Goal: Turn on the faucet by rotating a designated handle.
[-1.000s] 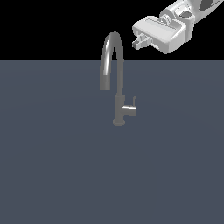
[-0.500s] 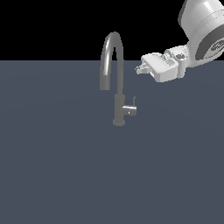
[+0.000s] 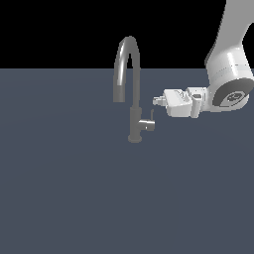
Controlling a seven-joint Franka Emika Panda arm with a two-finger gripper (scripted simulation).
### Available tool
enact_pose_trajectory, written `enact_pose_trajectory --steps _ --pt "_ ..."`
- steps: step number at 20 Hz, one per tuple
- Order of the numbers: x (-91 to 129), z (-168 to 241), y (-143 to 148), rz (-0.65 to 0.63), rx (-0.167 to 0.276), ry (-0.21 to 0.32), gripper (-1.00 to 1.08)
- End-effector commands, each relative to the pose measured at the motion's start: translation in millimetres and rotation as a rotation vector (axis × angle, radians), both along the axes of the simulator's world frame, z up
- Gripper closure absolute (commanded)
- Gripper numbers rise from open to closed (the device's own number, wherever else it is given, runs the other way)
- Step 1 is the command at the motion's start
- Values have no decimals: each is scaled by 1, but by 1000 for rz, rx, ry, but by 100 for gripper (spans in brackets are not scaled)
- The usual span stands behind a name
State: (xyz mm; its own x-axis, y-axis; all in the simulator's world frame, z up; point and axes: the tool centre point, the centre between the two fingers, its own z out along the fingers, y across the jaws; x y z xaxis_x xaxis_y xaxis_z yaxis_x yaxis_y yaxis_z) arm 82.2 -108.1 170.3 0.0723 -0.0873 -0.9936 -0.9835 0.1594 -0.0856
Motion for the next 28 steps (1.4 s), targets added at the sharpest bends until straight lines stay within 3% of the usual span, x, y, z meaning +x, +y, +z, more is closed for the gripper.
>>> enact_pose_trajectory --steps 1,9,17,28 --pt "2 -13 1 -36 36 27 108" --pt "2 -35 4 -89 92 69 108" --pt "2 -34 5 -87 90 67 108" --pt "-23 -23 11 -87 90 67 108"
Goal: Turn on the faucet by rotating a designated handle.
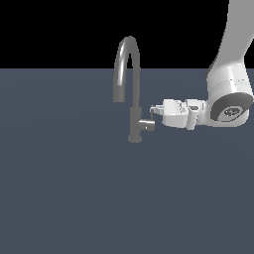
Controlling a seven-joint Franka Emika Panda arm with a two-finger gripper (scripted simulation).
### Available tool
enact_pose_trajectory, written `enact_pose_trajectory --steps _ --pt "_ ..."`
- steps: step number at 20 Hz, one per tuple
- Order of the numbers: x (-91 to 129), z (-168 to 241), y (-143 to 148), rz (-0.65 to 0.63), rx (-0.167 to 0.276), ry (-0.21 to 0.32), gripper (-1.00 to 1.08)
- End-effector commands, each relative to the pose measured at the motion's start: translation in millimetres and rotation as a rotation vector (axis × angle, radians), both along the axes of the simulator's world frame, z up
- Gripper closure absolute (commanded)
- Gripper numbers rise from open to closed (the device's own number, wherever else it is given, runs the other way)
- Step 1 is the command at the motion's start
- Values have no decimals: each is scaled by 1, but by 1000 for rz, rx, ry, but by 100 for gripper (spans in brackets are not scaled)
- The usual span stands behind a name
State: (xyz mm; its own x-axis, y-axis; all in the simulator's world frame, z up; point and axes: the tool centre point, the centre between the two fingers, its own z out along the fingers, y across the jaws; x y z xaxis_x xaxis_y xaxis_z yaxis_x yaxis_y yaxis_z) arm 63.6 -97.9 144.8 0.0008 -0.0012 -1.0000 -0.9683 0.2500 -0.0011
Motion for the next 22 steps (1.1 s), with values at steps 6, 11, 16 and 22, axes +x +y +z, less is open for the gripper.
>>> enact_pose_trajectory --steps 6,11,16,22 --pt "-12 0 3 0 0 0 108" --pt "-27 0 7 0 0 0 108" --pt "-29 4 8 -4 -5 -11 108" --pt "-52 -10 13 0 -1 -4 108"
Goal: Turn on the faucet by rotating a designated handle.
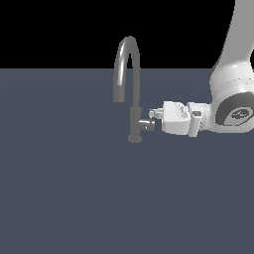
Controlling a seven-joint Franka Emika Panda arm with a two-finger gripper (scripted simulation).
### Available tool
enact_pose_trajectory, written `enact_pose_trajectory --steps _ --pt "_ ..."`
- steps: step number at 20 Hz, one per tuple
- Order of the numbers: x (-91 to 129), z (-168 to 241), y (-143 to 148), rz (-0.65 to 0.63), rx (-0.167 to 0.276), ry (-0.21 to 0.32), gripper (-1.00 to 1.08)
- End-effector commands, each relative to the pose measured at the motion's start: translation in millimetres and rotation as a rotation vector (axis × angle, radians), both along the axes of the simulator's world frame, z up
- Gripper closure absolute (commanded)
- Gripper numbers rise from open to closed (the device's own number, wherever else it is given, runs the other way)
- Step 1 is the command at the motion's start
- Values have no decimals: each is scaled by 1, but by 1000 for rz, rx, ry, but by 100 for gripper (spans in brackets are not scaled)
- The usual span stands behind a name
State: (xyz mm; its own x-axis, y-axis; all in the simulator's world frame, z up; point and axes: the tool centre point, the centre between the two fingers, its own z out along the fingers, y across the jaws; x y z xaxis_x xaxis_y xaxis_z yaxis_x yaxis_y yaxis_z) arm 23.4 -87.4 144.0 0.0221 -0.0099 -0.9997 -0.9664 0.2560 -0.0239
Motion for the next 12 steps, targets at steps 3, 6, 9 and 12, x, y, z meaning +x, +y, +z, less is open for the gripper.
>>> enact_pose_trajectory --steps 3,6,9,12 --pt "-24 -16 6 8 9 20 108" --pt "-18 -12 5 5 4 3 108" --pt "-30 -31 8 7 7 13 108" --pt "-38 -44 10 8 9 19 108"
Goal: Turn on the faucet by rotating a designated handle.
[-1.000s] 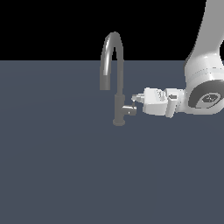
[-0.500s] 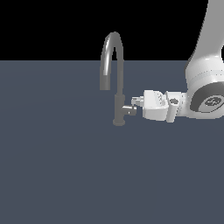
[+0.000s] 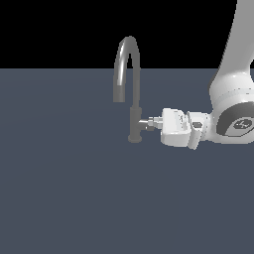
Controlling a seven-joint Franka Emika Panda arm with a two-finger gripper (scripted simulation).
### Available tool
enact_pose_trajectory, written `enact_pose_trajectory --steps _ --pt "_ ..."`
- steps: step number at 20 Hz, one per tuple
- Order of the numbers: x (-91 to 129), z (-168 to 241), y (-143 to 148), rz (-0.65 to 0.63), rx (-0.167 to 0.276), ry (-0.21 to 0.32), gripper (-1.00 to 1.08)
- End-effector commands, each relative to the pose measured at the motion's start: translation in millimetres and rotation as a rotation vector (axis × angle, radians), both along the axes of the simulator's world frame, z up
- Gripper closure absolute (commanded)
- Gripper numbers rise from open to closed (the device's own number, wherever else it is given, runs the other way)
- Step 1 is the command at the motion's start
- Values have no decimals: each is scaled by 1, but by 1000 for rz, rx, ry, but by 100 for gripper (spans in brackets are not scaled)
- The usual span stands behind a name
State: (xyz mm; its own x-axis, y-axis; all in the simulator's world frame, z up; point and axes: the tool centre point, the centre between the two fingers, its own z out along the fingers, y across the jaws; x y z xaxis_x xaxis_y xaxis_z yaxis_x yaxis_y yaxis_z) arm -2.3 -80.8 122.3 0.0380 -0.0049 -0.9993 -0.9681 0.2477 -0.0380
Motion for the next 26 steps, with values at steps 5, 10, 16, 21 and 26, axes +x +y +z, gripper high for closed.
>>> enact_pose_trajectory --steps 5,10,16,21,26 --pt "-5 -27 1 0 2 17 108" --pt "-11 -52 3 -1 4 33 108" --pt "1 -52 0 1 3 13 108" --pt "3 -74 -1 0 4 29 108" --pt "15 -50 -7 8 8 -19 108"
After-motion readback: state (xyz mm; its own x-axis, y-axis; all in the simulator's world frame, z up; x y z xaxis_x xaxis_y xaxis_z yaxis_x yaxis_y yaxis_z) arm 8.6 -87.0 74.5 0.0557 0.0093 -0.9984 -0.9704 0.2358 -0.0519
